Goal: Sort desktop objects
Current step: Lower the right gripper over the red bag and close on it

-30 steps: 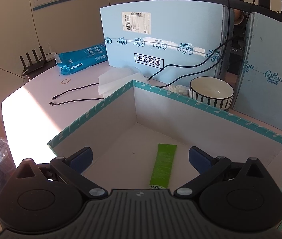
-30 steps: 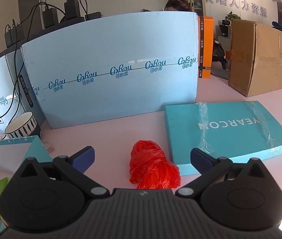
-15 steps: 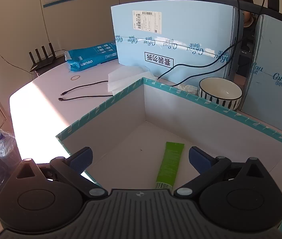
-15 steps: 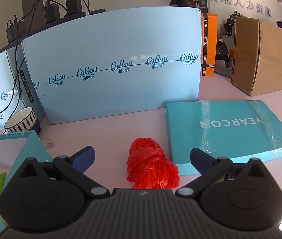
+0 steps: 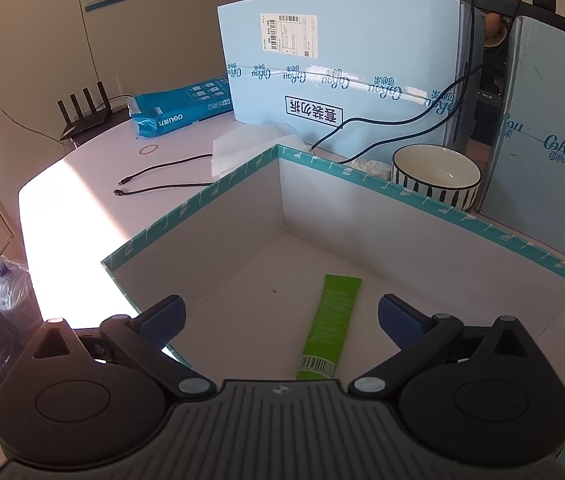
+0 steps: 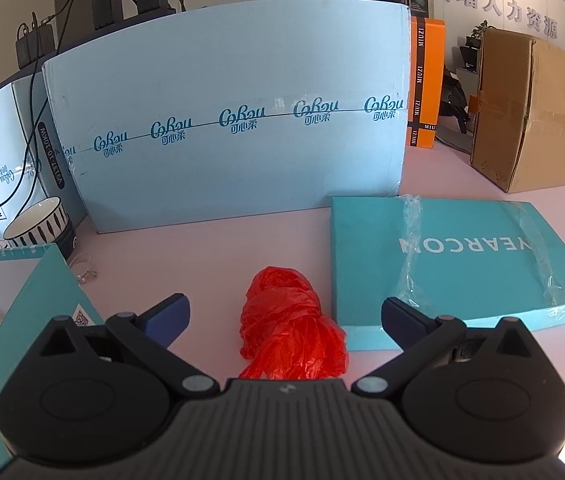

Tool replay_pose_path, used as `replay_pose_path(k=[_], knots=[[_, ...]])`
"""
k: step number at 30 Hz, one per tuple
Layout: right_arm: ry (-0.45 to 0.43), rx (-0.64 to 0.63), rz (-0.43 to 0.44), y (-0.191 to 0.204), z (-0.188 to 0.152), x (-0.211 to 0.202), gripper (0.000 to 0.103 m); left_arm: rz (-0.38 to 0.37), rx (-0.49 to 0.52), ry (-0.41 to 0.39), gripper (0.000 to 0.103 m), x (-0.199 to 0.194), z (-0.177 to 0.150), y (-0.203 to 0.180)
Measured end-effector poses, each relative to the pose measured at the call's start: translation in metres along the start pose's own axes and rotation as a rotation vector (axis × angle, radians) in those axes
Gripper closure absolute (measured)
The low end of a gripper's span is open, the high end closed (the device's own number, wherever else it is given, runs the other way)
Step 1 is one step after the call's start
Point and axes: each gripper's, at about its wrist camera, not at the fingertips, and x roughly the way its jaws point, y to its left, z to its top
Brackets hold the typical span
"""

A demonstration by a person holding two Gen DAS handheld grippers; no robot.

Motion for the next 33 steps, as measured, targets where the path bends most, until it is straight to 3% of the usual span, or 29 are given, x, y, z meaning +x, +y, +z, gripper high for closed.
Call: replay_pose_path(k=[33], knots=[[0.083, -0.09, 0.021, -0.002, -0.006, 0.042, 0.0, 0.053, -0.023, 0.007, 0.0, 0.006, 0.004, 0.003]])
